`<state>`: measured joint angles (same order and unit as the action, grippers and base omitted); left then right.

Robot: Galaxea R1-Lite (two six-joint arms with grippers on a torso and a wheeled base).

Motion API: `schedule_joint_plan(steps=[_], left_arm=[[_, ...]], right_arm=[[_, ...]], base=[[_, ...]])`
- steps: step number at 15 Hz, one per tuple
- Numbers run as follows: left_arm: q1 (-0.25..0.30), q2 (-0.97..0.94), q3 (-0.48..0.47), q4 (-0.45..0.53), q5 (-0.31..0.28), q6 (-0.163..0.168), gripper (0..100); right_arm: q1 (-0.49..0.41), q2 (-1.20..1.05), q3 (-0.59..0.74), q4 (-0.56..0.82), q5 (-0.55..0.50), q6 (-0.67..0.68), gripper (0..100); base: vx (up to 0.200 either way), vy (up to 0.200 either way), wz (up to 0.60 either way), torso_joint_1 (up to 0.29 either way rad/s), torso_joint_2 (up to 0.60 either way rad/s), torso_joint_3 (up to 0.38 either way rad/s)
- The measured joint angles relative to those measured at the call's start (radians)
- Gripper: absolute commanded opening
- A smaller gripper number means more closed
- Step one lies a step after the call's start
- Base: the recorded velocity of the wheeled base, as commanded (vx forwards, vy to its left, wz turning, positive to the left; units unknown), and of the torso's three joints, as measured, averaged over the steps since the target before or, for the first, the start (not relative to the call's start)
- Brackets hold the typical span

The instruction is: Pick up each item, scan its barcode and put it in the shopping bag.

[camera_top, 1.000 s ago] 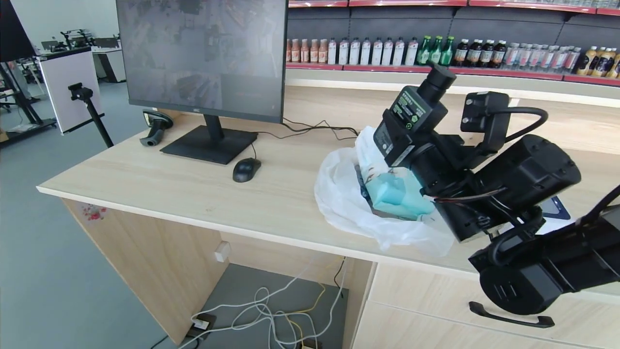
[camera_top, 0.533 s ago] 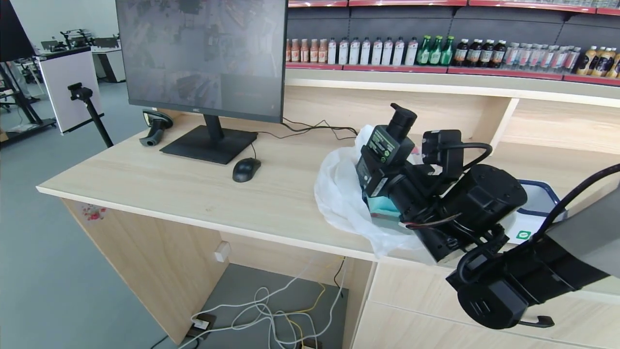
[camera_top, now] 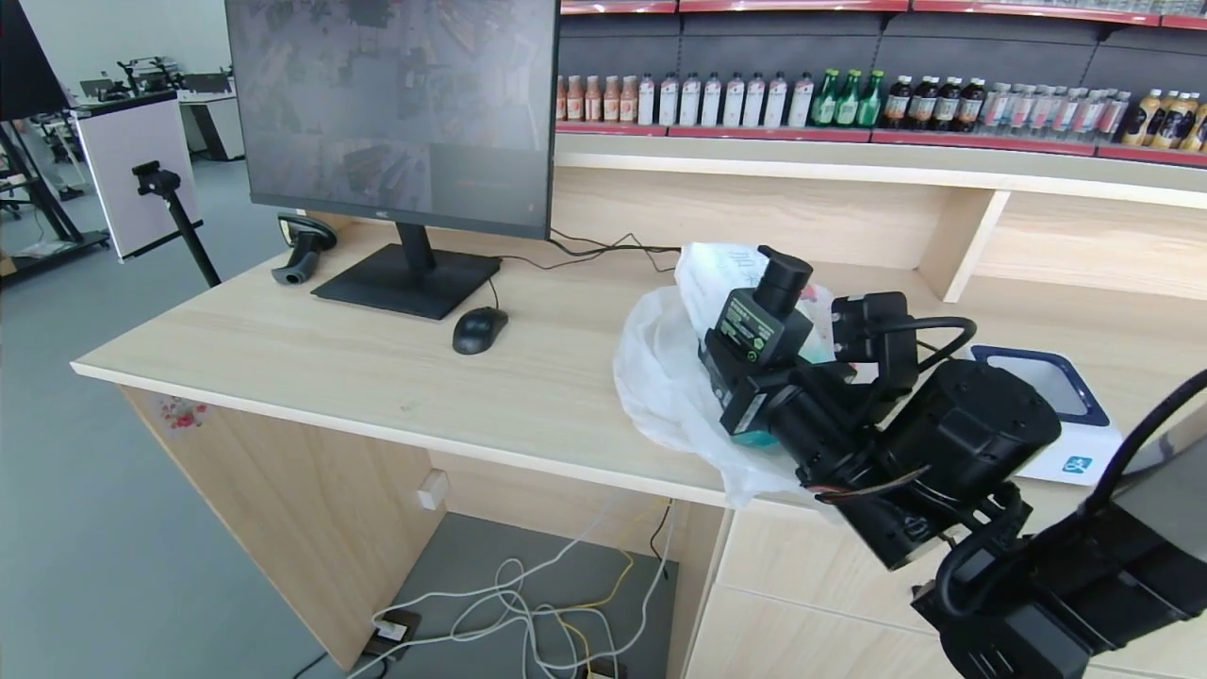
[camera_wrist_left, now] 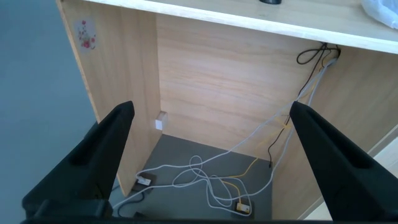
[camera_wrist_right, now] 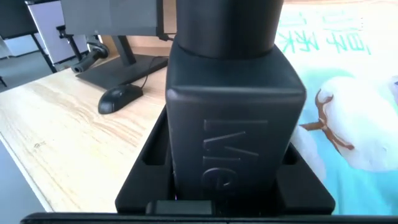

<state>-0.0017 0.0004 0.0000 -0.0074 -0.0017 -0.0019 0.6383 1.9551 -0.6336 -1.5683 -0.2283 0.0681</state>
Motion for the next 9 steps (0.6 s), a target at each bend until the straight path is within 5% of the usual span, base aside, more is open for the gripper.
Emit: schedule_joint_plan(steps=[9], left_arm=[[0.000, 0.000, 0.000, 0.001, 0.000, 0.005, 100]], right_arm=[[0.006, -0.067, 0.136, -0.001, 0.000, 0.006, 0]], base=[[0.000, 0.000, 0.00, 0.000, 0.00, 0.000]])
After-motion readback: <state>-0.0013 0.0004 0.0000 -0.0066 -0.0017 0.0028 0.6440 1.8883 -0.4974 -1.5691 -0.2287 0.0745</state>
